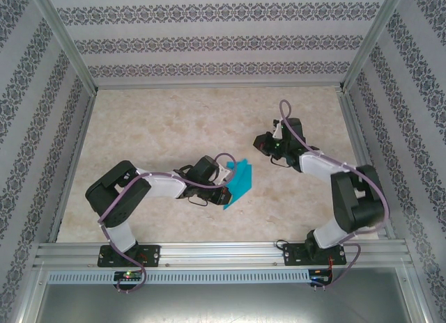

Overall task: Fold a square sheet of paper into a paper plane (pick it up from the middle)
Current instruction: Fourth fold the wing at the center of the table.

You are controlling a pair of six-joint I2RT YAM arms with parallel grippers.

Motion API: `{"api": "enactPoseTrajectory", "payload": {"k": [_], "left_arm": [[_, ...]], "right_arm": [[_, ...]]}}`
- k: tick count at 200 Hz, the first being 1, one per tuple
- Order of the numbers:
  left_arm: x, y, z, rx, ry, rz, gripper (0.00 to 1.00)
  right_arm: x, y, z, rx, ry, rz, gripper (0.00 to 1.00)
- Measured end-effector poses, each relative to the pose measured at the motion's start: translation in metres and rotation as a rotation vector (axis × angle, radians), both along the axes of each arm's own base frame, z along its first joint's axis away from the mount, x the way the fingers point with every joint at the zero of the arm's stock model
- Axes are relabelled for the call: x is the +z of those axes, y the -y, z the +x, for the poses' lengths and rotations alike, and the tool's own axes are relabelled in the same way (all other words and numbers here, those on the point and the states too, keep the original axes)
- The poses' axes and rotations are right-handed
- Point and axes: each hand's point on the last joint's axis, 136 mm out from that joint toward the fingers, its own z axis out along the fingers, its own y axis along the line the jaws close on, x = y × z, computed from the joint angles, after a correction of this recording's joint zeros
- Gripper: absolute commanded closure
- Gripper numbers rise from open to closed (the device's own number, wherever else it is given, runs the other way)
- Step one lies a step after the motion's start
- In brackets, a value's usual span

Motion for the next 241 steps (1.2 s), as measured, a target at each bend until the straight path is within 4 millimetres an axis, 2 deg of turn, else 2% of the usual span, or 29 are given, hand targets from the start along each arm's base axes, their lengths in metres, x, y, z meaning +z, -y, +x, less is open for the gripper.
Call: {"api": "enactPoseTrajectory", "payload": {"k": [16, 37, 55, 89, 119, 165, 202, 228, 241], "left_arm": [[0.000, 0.002, -0.001, -0.007, -0.012, -0.004, 0.93], [0.002, 0.004, -0.001, -0.012, -0.031, -0.007, 0.90], [0.002, 0.005, -0.002, -0.010, -0.047, -0.001, 0.87], [0.012, 0.011, 0.003, -0.004, -0.053, -0.013, 0.82], [0.024, 0.014, 0.012, 0.003, -0.040, -0.030, 0.77], [0.039, 0.015, 0.038, 0.044, -0.002, -0.042, 0.70], [0.025, 0.012, 0.057, 0.074, 0.017, 0.013, 0.69], [0.007, 0.005, 0.058, 0.082, 0.004, 0.070, 0.70], [0.006, 0.005, 0.059, 0.082, 0.008, 0.075, 0.70]], "right_arm": [[-0.005, -0.010, -0.021, 0.031, -0.024, 0.009, 1.00], [-0.028, -0.029, -0.048, 0.083, -0.106, 0.010, 1.00], [-0.043, -0.042, -0.061, 0.115, -0.162, 0.021, 1.00], [-0.070, -0.054, -0.065, 0.128, -0.223, 0.025, 1.00], [-0.090, -0.054, -0.065, 0.121, -0.263, 0.014, 1.00], [-0.092, -0.055, -0.064, 0.120, -0.260, 0.017, 1.00], [-0.093, -0.055, -0.063, 0.120, -0.250, 0.022, 1.00], [-0.093, -0.055, -0.063, 0.119, -0.244, 0.026, 1.00], [-0.093, -0.055, -0.063, 0.118, -0.243, 0.027, 1.00]]}}
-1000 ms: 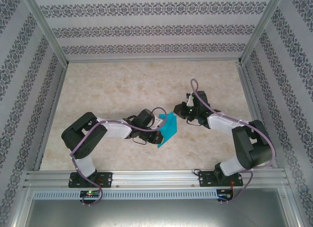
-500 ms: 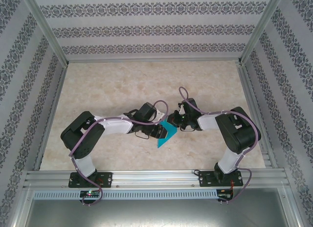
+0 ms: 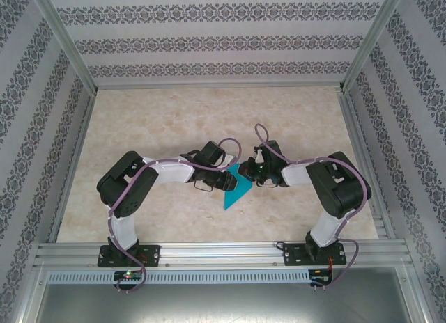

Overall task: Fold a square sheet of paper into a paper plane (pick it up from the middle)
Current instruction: Fourth fold the wing at the center of the table.

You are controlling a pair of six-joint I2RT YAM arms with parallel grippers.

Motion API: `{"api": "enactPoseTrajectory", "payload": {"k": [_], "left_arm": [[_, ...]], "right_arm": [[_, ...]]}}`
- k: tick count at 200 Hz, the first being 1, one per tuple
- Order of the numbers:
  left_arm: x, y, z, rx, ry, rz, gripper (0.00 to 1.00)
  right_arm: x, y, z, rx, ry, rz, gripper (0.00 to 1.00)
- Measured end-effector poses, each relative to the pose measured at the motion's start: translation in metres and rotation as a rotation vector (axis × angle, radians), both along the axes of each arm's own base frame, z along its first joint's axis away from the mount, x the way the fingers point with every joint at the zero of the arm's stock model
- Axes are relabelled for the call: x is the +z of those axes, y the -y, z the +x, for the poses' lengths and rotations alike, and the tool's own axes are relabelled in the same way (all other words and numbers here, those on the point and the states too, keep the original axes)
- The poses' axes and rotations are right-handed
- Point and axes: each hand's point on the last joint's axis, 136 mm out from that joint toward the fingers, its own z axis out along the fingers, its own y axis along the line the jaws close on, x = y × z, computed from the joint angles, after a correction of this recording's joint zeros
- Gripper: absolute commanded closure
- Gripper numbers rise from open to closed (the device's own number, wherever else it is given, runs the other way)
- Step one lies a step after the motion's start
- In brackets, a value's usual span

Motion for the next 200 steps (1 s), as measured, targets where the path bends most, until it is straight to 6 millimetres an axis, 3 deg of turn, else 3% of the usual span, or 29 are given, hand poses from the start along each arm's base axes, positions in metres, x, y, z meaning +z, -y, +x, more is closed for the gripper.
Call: {"api": "enactPoseTrajectory", "payload": {"k": [44, 99, 116, 140, 164, 200], "left_arm": [[-0.001, -0.001, 0.002, 0.000, 0.002, 0.001, 0.70], [0.006, 0.002, 0.004, -0.002, -0.004, 0.002, 0.61], [0.016, 0.003, 0.006, -0.005, 0.005, 0.000, 0.57], [0.040, 0.001, 0.008, -0.009, 0.047, -0.004, 0.49], [0.064, -0.001, 0.014, -0.010, 0.103, 0.004, 0.47], [0.060, -0.011, 0.015, 0.009, 0.101, 0.059, 0.47]], "right_arm": [[0.004, 0.002, -0.003, -0.002, 0.002, 0.000, 0.99], [0.034, 0.012, -0.002, -0.019, 0.053, 0.014, 0.84], [0.038, 0.013, -0.005, -0.015, 0.059, 0.013, 0.77], [0.035, 0.016, -0.014, -0.009, 0.044, 0.006, 0.74], [0.030, 0.018, -0.020, -0.003, 0.023, 0.002, 0.70], [0.030, 0.022, -0.023, 0.000, 0.021, 0.007, 0.66]]}}
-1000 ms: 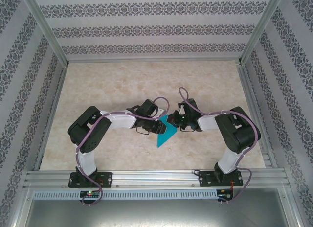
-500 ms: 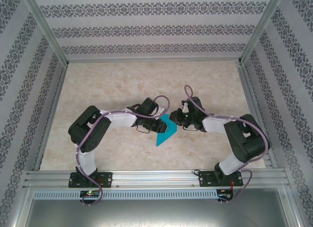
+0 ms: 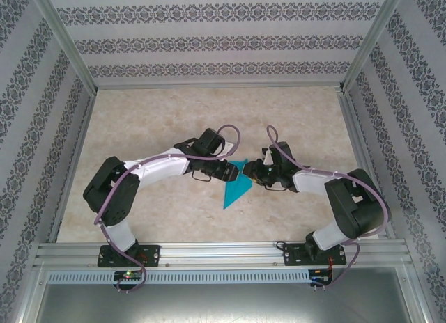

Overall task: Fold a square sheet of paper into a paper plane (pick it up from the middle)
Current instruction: Fourth fold the wing at the center of the table, then pick up the paper from the center of the table.

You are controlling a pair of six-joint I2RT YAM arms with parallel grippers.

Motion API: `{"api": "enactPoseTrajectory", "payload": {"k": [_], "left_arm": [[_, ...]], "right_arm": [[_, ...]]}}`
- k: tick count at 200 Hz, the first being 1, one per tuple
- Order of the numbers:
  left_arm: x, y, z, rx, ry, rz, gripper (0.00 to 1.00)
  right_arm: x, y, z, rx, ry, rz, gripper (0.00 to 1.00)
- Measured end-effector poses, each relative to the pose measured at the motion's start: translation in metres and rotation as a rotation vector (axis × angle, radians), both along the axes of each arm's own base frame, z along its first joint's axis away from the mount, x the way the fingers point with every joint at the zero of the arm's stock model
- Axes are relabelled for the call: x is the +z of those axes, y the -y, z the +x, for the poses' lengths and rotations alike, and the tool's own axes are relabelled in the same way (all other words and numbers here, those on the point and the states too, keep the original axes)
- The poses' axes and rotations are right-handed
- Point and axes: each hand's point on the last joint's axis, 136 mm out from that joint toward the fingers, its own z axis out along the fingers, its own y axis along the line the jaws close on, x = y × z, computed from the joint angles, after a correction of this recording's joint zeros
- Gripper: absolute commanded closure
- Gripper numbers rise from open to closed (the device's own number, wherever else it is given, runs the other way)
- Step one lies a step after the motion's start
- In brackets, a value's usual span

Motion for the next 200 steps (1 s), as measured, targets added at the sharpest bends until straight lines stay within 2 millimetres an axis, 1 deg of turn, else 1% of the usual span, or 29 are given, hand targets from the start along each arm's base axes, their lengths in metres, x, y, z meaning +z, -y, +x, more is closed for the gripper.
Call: {"api": "enactPoseTrajectory", "payload": {"k": [33, 53, 67, 80, 94, 104, 140, 170, 200], "left_arm": [[-0.010, -0.001, -0.005, 0.000, -0.046, -0.005, 0.49], [-0.020, 0.001, -0.009, -0.003, -0.091, -0.009, 0.53], [-0.028, 0.003, -0.012, -0.006, -0.121, -0.013, 0.57], [-0.034, 0.004, -0.013, -0.006, -0.148, -0.018, 0.64], [-0.039, 0.006, -0.015, -0.008, -0.170, -0.025, 0.74], [-0.040, 0.008, -0.017, -0.008, -0.183, -0.032, 0.79], [-0.037, 0.012, -0.017, -0.013, -0.192, -0.057, 0.92], [-0.035, 0.014, -0.018, -0.017, -0.205, -0.078, 0.96], [-0.033, 0.013, -0.015, -0.005, -0.224, -0.122, 0.97]], "right_arm": [[0.006, 0.000, 0.001, 0.004, 0.022, 0.006, 0.64], [0.007, 0.003, 0.003, -0.005, 0.023, 0.009, 0.64], [0.006, 0.006, 0.001, -0.013, 0.020, 0.007, 0.63], [0.005, 0.009, 0.000, -0.018, 0.020, 0.007, 0.63], [0.005, 0.010, -0.002, -0.019, 0.021, 0.007, 0.62], [0.006, 0.012, -0.003, -0.025, 0.022, 0.008, 0.62], [0.006, 0.012, -0.005, -0.023, 0.023, 0.012, 0.61], [0.005, 0.010, -0.009, -0.020, 0.017, 0.039, 0.57], [0.009, 0.004, -0.006, -0.027, 0.027, 0.079, 0.55]]}}
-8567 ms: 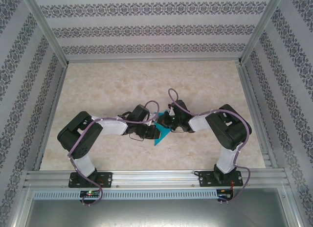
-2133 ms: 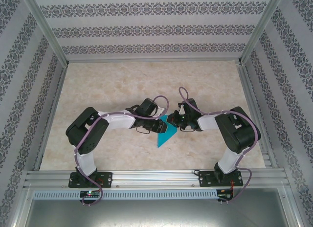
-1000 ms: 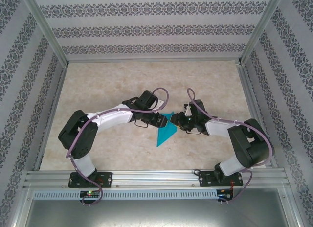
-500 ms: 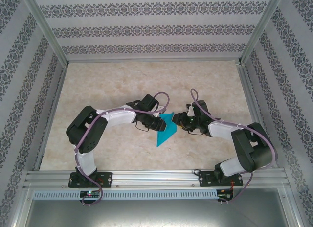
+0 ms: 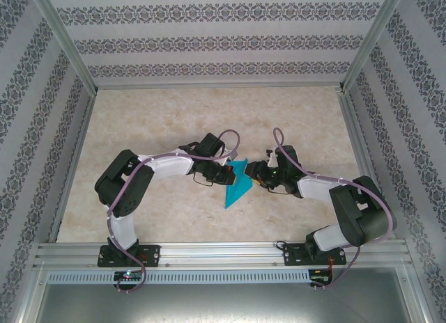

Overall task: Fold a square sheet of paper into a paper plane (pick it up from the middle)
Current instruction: Pick up the paper from the center of the table.

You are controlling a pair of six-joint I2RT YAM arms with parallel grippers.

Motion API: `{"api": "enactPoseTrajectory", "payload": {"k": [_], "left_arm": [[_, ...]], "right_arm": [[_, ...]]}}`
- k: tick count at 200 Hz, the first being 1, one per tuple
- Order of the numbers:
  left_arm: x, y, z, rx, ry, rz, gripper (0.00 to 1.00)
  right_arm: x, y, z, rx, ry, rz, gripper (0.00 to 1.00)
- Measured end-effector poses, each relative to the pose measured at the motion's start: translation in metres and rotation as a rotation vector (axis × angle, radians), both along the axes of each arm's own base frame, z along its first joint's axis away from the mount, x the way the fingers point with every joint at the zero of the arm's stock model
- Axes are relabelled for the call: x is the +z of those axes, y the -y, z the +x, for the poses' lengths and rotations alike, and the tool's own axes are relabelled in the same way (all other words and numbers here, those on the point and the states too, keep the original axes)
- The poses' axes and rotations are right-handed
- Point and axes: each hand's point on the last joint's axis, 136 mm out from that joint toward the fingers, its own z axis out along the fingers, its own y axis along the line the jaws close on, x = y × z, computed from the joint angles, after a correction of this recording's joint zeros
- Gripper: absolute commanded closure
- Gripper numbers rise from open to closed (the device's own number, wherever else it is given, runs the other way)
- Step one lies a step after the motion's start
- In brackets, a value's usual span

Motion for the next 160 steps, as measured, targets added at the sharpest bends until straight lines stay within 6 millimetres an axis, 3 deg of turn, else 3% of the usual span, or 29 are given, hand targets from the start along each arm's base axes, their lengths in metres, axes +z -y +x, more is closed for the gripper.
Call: {"api": "enactPoseTrajectory", "payload": {"k": [77, 160], "left_arm": [[-0.002, -0.013, 0.006, 0.072, -0.072, -0.099, 0.97], [0.010, -0.017, 0.014, 0.118, -0.083, -0.199, 0.98]], "right_arm": [[-0.005, -0.016, 0.005, -0.005, -0.028, 0.051, 0.53], [0.002, -0.034, 0.023, -0.020, -0.017, 0.113, 0.52]]}}
